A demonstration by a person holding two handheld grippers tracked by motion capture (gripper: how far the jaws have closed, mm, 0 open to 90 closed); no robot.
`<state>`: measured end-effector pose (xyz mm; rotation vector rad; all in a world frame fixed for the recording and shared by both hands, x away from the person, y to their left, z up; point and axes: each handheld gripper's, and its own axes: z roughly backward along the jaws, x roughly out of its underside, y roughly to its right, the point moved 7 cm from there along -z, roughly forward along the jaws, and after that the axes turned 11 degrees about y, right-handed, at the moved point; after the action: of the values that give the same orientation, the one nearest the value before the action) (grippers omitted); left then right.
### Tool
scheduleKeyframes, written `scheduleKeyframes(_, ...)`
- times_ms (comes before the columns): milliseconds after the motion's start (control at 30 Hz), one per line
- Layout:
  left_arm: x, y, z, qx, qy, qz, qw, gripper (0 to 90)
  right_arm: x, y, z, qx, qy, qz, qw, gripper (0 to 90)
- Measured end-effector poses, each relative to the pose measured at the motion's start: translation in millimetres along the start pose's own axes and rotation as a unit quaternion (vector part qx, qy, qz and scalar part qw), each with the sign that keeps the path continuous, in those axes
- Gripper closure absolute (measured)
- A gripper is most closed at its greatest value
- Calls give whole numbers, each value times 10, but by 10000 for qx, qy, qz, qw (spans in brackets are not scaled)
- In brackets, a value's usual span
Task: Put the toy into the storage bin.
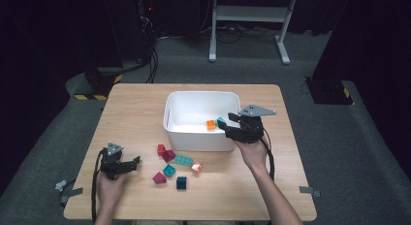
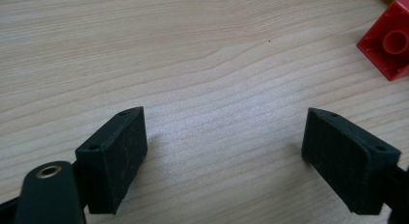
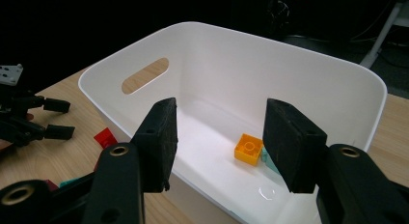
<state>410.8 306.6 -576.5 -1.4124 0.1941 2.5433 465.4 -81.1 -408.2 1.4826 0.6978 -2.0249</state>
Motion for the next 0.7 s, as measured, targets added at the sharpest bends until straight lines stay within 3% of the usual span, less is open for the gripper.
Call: scheduleKeyframes(700, 0, 0, 0, 4, -1, -1, 10000, 164, 194, -96, 177, -107, 157, 31, 9998, 448)
